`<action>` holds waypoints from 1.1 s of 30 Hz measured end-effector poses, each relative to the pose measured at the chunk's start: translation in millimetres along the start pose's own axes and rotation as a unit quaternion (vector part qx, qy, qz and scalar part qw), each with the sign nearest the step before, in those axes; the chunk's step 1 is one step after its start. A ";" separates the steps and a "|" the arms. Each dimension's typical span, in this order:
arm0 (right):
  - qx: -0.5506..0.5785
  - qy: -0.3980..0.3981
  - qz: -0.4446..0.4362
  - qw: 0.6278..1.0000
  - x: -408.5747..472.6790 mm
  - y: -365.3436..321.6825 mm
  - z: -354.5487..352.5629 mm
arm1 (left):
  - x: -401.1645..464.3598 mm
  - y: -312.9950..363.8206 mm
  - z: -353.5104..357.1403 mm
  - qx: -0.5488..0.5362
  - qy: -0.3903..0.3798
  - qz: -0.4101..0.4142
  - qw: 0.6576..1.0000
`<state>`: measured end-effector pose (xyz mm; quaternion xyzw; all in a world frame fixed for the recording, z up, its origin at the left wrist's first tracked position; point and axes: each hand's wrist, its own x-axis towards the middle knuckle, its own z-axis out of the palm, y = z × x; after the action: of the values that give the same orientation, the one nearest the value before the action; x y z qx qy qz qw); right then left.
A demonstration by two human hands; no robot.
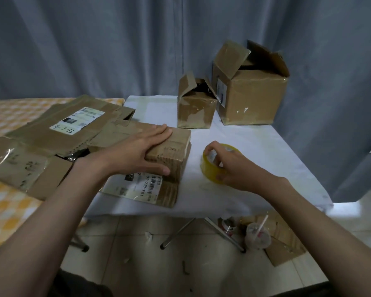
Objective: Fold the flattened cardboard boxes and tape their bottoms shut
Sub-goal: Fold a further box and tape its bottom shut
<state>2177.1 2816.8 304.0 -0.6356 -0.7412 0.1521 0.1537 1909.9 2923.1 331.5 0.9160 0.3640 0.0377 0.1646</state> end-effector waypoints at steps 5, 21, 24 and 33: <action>-0.018 -0.009 0.032 0.999 10.0 4.4 -8.8 | -4.9 22.1 26.6 0.107 0.024 -0.036 0.993; -0.009 0.096 -0.001 0.995 35.1 -55.5 20.6 | -29.5 -7.1 22.6 0.117 0.079 -0.234 0.962; 0.073 0.104 0.028 0.992 36.3 -59.8 23.7 | -39.6 -0.1 19.8 0.074 0.134 -0.270 0.951; 0.165 0.103 0.085 0.977 59.7 -71.4 28.9 | -58.6 7.0 49.5 0.135 0.134 -0.282 0.940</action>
<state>2092.4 2864.6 309.9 -0.6742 -0.6294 0.2182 0.3188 1880.9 2865.0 290.1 0.7759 0.6278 0.0624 -0.0068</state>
